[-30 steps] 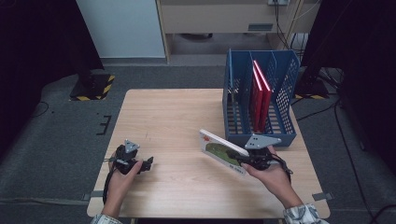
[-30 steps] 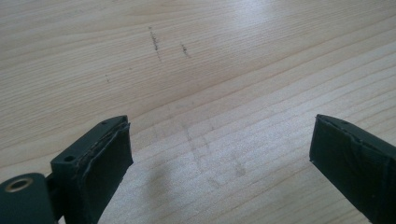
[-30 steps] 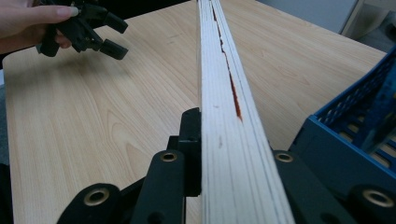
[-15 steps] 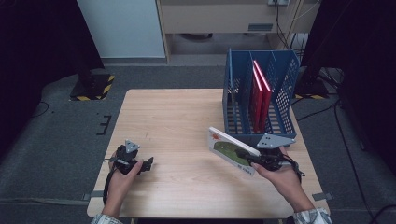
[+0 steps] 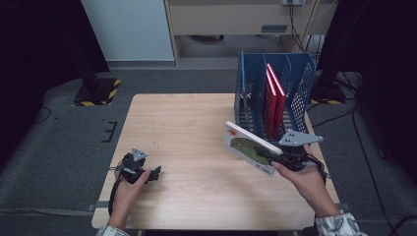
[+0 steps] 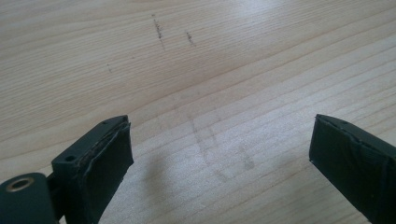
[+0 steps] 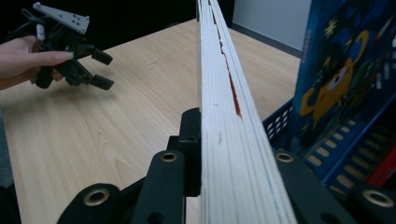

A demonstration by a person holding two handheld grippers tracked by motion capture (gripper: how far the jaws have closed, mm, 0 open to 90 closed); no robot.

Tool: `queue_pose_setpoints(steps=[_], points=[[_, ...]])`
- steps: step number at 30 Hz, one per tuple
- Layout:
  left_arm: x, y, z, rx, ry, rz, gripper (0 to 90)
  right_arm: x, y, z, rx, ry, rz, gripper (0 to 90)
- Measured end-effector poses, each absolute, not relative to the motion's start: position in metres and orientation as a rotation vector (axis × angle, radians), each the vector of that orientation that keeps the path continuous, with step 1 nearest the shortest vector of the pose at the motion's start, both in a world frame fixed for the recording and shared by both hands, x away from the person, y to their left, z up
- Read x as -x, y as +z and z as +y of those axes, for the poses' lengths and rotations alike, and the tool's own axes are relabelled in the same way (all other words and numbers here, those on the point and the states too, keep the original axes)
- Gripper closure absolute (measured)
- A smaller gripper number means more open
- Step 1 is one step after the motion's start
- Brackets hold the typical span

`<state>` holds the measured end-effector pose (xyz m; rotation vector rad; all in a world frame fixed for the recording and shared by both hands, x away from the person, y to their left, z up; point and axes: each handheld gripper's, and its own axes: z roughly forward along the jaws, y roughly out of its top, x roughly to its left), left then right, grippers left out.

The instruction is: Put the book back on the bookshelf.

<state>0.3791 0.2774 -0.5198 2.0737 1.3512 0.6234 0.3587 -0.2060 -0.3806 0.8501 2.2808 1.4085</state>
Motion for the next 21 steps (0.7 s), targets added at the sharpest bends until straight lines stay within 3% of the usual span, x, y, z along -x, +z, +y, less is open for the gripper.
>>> queue_pose_setpoints(steps=[21], points=[[-0.379,-0.52,0.278,-2.071,0.62,1.345,5.3,-0.36,-0.366,-0.239,-0.924,1.396,2.174,75.6]])
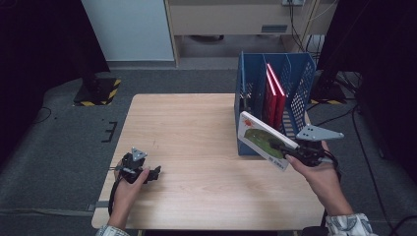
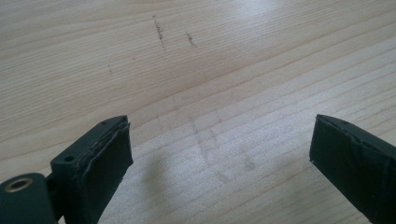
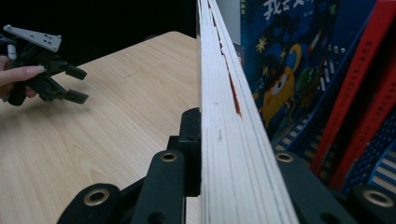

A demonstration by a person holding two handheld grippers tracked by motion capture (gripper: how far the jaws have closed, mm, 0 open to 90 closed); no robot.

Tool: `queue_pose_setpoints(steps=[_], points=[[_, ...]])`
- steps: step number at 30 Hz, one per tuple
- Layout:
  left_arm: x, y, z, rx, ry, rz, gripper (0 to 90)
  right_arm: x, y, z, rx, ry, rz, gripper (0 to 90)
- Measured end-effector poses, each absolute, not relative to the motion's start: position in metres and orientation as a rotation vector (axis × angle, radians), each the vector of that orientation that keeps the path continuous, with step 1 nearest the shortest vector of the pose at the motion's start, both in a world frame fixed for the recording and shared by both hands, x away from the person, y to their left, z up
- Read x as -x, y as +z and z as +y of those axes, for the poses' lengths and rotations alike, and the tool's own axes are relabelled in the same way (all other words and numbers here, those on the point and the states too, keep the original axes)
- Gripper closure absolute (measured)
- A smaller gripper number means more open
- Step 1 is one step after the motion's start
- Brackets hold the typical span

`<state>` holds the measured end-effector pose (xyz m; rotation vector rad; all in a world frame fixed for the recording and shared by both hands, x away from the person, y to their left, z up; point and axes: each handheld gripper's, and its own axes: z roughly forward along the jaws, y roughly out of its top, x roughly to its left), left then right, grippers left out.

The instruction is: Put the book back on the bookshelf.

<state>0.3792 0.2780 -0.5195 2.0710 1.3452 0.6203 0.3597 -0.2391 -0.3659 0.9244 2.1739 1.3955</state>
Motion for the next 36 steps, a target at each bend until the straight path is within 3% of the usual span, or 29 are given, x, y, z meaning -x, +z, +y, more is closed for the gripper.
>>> queue_pose_setpoints(steps=[36], points=[[-0.379,-0.52,0.275,-2.085,0.623,1.32,5.4,-0.355,-0.368,-0.286,-1.087,1.304,2.059,75.6]])
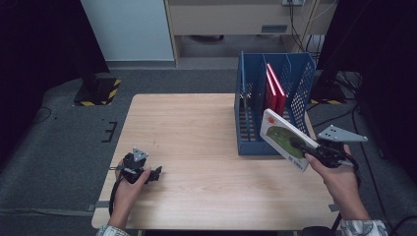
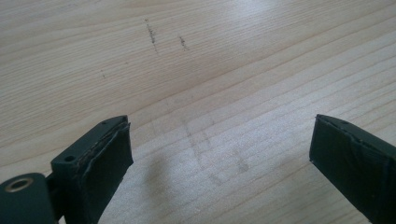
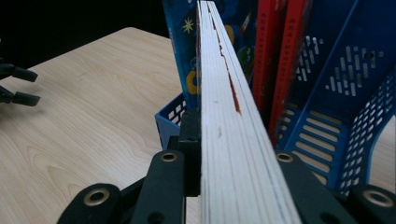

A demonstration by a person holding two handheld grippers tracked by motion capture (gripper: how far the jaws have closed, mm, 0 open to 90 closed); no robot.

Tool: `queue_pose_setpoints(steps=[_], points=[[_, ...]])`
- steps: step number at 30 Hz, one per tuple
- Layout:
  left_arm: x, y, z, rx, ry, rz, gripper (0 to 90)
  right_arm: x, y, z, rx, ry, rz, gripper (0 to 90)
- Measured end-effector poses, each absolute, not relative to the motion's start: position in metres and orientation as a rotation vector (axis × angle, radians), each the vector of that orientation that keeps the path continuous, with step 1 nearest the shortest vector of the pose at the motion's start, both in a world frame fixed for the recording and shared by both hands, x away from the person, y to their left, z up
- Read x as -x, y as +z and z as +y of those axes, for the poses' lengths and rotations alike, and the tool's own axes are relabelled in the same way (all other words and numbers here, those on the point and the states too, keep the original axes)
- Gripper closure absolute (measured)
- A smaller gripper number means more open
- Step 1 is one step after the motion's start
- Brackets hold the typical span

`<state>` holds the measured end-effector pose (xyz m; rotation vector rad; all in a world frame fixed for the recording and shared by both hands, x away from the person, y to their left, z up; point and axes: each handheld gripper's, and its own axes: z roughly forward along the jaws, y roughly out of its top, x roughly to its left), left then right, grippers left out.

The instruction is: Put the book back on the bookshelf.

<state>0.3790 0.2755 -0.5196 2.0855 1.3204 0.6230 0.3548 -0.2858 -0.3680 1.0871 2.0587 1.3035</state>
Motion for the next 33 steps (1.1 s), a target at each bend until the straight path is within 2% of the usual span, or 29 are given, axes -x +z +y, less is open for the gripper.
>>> queue_pose_setpoints(steps=[33], points=[[-0.38,-0.521,0.276,-2.096,0.629,1.329,5.4,-0.354,-0.367,-0.314,-1.189,1.272,1.95,75.6]])
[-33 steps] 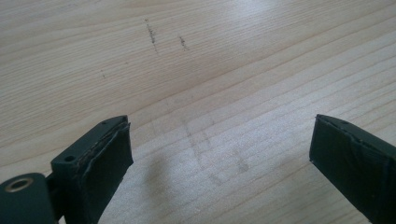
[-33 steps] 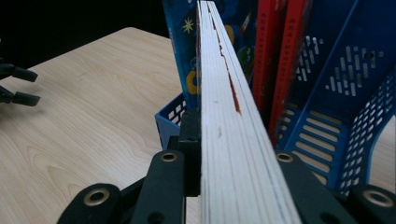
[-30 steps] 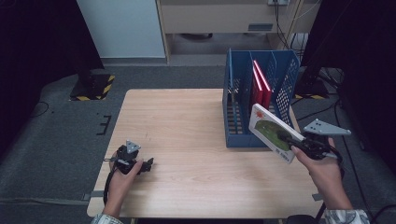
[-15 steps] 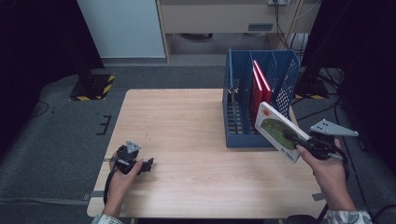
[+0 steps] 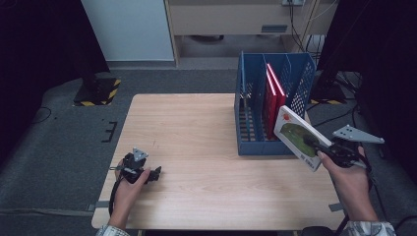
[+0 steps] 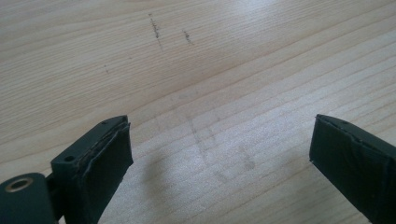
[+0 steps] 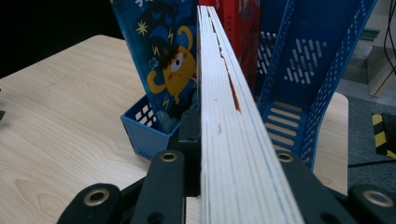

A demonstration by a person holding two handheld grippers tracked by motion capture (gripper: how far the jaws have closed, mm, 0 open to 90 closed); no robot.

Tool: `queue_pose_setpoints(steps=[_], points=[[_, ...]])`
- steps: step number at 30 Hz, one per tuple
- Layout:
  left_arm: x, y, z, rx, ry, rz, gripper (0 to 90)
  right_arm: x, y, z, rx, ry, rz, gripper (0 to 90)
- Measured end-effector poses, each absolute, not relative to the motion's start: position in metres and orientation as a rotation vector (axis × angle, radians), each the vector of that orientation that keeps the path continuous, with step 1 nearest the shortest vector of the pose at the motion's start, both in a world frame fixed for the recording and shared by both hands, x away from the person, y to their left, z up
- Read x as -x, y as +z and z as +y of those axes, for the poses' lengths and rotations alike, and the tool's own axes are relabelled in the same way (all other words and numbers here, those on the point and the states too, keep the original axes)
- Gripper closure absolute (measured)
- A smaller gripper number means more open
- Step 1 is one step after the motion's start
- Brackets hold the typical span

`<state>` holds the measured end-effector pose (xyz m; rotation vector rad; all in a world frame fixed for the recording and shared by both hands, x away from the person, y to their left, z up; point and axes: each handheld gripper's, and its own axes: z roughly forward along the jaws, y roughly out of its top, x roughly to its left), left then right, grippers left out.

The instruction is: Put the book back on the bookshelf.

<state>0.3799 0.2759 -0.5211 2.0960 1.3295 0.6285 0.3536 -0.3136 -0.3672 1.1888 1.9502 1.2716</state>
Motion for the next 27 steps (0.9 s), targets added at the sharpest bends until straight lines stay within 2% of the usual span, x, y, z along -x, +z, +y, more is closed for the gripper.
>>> queue_pose_setpoints(steps=[27], points=[[-0.38,-0.522,0.278,-2.096,0.626,1.355,5.5,-0.366,-0.352,-0.326,-1.239,1.19,1.908,75.6]])
